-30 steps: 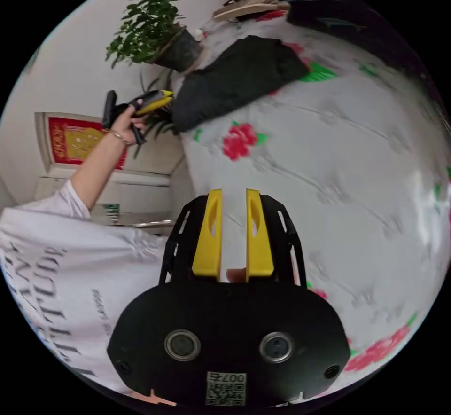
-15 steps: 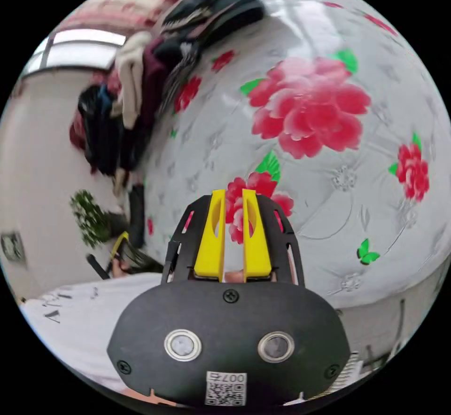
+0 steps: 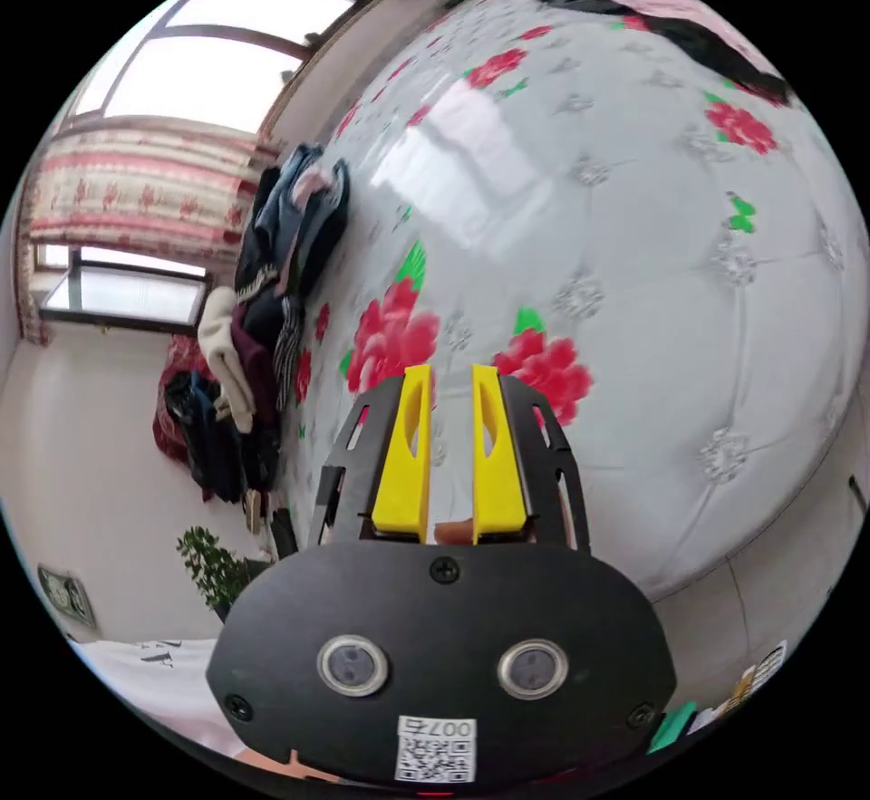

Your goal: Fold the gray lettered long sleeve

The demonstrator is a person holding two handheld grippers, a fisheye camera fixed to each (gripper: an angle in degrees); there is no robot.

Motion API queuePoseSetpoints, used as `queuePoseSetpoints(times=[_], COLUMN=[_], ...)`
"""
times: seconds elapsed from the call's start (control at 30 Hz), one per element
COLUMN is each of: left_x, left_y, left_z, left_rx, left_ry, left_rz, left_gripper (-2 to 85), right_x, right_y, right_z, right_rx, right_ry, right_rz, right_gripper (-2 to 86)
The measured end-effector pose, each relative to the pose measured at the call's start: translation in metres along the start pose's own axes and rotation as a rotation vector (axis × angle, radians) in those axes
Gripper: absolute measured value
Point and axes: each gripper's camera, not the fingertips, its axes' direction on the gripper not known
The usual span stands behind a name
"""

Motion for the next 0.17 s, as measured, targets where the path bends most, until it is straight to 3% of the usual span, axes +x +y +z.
queuePoseSetpoints(times=[0.17], left_x=[0.075], left_y=[-0.023], left_z=[0.015], left_rx=[-0.040], left_ry=[0.033], left_rz=[0.105], left_gripper=[-1.0], right_x=[0.105], right_y=[-0.032], right_z=[-0.083], right_rx=[0.244], right_ry=[-0.094], right_rz=[0.187], right_gripper=[8.5])
